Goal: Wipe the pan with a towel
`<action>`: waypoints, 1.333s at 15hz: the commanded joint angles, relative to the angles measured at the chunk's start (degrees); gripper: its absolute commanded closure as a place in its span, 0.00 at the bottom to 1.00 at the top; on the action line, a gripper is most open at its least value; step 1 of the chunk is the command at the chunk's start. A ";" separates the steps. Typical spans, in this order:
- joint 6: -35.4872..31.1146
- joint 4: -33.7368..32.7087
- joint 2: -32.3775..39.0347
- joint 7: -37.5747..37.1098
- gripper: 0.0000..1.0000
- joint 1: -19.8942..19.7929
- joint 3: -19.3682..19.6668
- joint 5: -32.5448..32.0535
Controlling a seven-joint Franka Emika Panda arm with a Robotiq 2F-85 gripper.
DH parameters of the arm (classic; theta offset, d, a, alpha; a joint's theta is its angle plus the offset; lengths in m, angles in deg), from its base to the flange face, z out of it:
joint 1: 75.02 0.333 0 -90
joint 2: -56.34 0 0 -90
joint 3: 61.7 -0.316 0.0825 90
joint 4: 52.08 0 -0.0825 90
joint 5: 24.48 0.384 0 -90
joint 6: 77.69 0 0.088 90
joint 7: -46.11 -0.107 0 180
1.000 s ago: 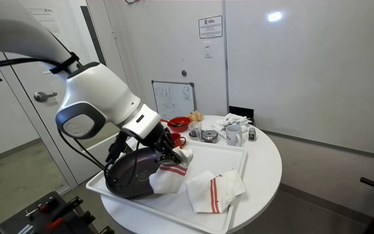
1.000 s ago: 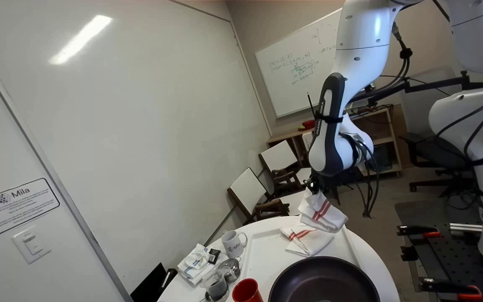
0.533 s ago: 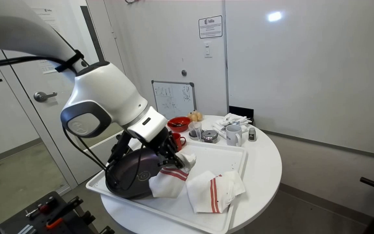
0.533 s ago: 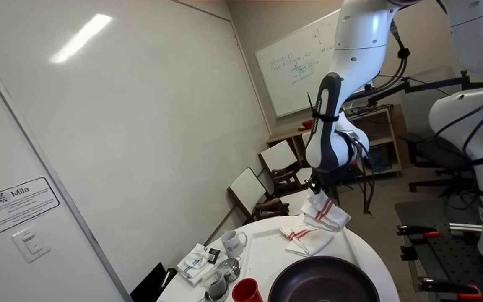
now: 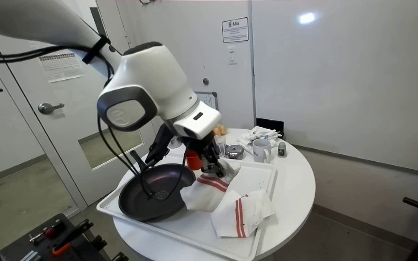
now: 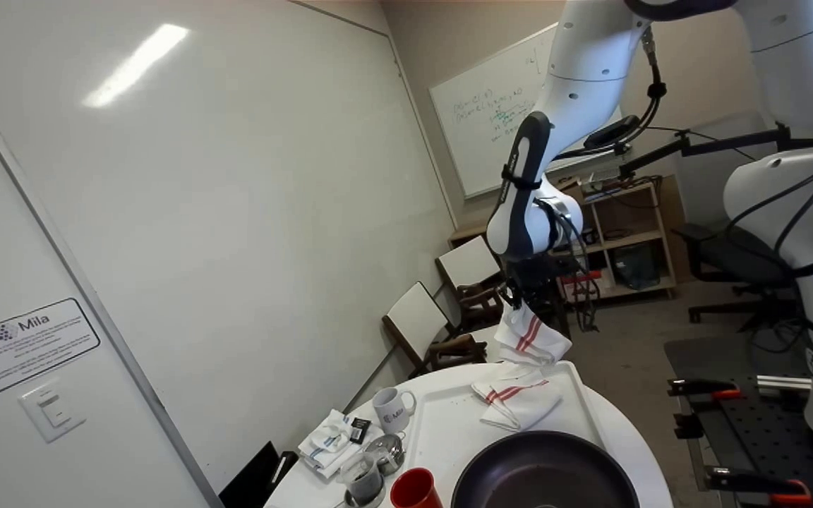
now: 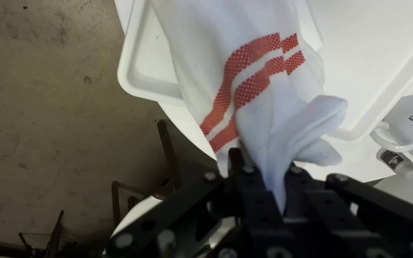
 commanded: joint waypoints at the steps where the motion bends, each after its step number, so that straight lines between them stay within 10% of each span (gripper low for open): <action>1: 9.76 -7.62 3.89 0.02 0.97 -0.80 -1.08 -1.95; 3: 14.11 -11.12 5.78 0.50 0.97 -1.34 -2.89 -1.63; 4: 14.63 -12.44 3.79 -3.81 0.97 -10.65 -12.44 -7.88; 12: 21.10 -28.85 15.62 -4.43 0.97 -38.16 -42.71 -12.17; 20: 23.79 -44.82 28.03 -5.84 0.97 -44.18 -50.91 -18.66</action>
